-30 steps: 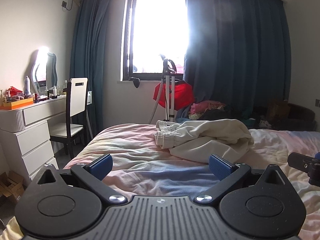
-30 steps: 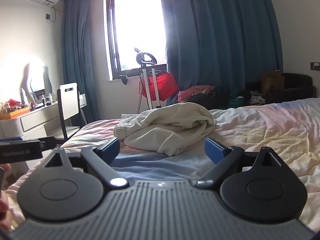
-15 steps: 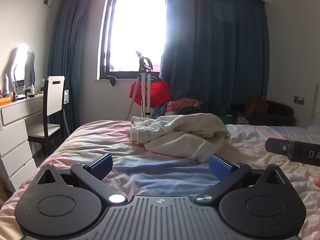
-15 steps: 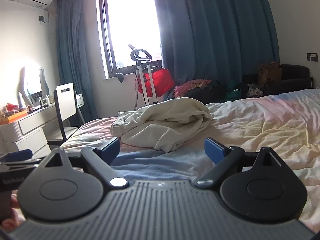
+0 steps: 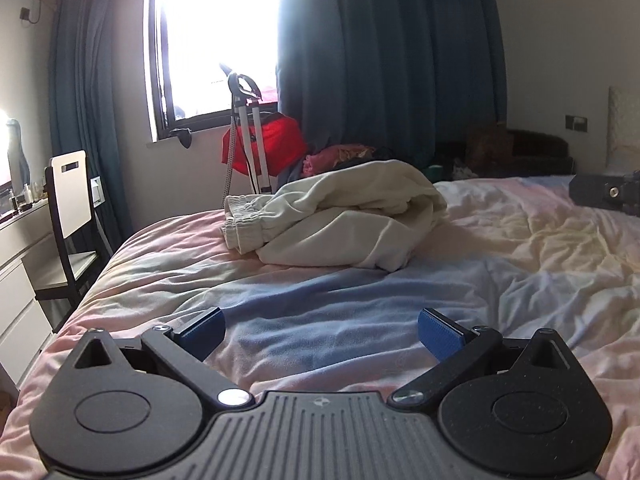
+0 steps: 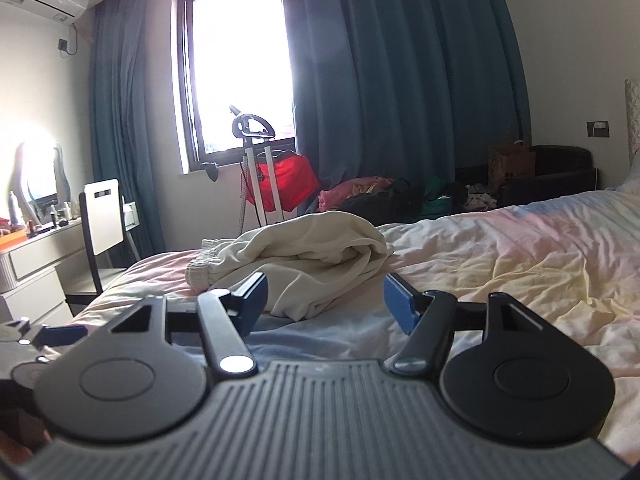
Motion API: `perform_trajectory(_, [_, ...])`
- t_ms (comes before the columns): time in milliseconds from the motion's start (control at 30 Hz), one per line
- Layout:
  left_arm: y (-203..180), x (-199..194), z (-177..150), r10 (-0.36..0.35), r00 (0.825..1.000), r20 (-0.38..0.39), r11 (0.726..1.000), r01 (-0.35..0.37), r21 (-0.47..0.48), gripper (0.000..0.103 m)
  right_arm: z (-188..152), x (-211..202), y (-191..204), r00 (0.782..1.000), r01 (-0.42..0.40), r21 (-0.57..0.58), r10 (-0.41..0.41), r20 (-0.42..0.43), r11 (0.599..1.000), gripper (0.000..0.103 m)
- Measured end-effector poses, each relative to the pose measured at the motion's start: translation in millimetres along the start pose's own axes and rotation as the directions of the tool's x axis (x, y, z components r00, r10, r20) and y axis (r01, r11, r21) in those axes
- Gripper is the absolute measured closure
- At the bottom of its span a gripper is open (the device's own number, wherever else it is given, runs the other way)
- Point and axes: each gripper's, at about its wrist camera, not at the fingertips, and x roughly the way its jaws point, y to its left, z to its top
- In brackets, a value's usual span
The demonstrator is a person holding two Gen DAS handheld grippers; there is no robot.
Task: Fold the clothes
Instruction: 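Grasp the ribbed ankle cuff with the left tool and lift it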
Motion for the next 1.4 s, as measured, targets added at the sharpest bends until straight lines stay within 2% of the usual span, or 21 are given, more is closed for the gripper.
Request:
perform_trajectory(67, [-1,25,5,0.056,0.998,-0.021,0.998,-0.056,0.013,0.000,0,2,-6,1.000,-0.005,0.047,0.005,-0.008,0.999,0.034])
perform_trajectory(133, [5,56,14,0.072,0.997,-0.038,0.997,-0.072,-0.008,0.000,-1,7,-12,0.999,-0.009,0.088,0.012,-0.042,0.996,0.028])
perform_trajectory(200, [12,89,24,0.076,0.996,-0.048,0.997,-0.077,-0.023,0.000,-1,15,-18,0.995,-0.010,0.124,0.023,-0.098,0.992,0.008])
perform_trajectory(300, [19,142,46,0.125,0.991,-0.056,0.991,-0.127,-0.033,0.000,-6,27,-24,0.988,0.020,0.114,-0.002,-0.157,0.993,0.010])
perform_trajectory(500, [45,255,93,0.114,0.989,-0.098,0.974,-0.131,-0.187,0.000,-22,60,-49,0.970,0.012,0.220,0.042,-0.240,0.975,0.010])
perform_trajectory(567, [61,291,103,0.061,0.989,-0.133,0.947,-0.100,-0.305,0.000,-31,72,-58,0.965,0.024,0.249,0.043,-0.259,0.968,0.010])
perform_trajectory(600, [69,309,109,0.030,0.988,-0.149,0.926,-0.083,-0.367,0.000,-36,78,-62,0.962,0.039,0.259,0.034,-0.272,0.965,0.010])
perform_trajectory(633, [78,324,113,0.028,0.987,-0.156,0.901,-0.093,-0.424,0.000,-41,84,-66,0.958,0.054,0.269,0.026,-0.285,0.962,0.010])
perform_trajectory(733, [105,361,123,0.068,0.982,-0.174,0.802,-0.158,-0.576,0.000,-58,105,-80,0.943,0.100,0.311,0.009,-0.331,0.945,0.010])
perform_trajectory(800, [126,381,128,0.093,0.979,-0.179,0.740,-0.188,-0.646,0.000,-70,120,-89,0.930,0.126,0.352,0.013,-0.368,0.928,0.010])
perform_trajectory(867, [143,400,129,0.086,0.972,-0.217,0.718,-0.211,-0.664,0.000,-80,132,-94,0.918,0.143,0.372,0.017,-0.396,0.917,0.010])
perform_trajectory(1000, [176,440,128,0.057,0.951,-0.305,0.690,-0.258,-0.676,0.000,-89,145,-93,0.915,0.130,0.360,0.028,-0.402,0.924,0.009])
perform_trajectory(1033, [182,453,124,-0.005,0.938,-0.347,0.691,-0.248,-0.679,0.001,-89,146,-92,0.917,0.118,0.344,0.031,-0.397,0.932,0.008])
perform_trajectory(1067, [185,461,120,-0.054,0.920,-0.387,0.688,-0.246,-0.683,0.007,-89,147,-91,0.919,0.106,0.328,0.033,-0.392,0.939,0.008])
perform_trajectory(1100, [185,461,120,-0.051,0.920,-0.388,0.683,-0.251,-0.686,0.009,-89,149,-89,0.921,0.094,0.311,0.036,-0.387,0.946,0.009])
perform_trajectory(1133, [185,458,122,-0.032,0.927,-0.373,0.680,-0.254,-0.688,0.010,-89,150,-88,0.923,0.082,0.295,0.039,-0.382,0.952,0.009])
perform_trajectory(1167, [181,453,125,-0.010,0.933,-0.360,0.707,-0.248,-0.662,0.015,-88,151,-87,0.925,0.070,0.279,0.042,-0.377,0.958,0.009])
perform_trajectory(1200, [174,446,127,0.012,0.938,-0.347,0.748,-0.239,-0.619,0.027,-88,151,-87,0.926,0.066,0.285,0.048,-0.375,0.956,0.009])
perform_trajectory(1233, [167,438,130,0.033,0.942,-0.333,0.787,-0.230,-0.572,0.033,-87,151,-86,0.927,0.063,0.288,0.051,-0.371,0.955,0.009])
perform_trajectory(1300, [153,424,135,0.073,0.951,-0.301,0.855,-0.215,-0.472,0.059,-85,151,-83,0.929,0.065,0.272,0.042,-0.368,0.960,0.009])
perform_trajectory(1400, [132,403,143,0.123,0.962,-0.243,0.931,-0.197,-0.307,0.066,-79,147,-77,0.937,0.047,0.256,0.046,-0.347,0.965,0.009])
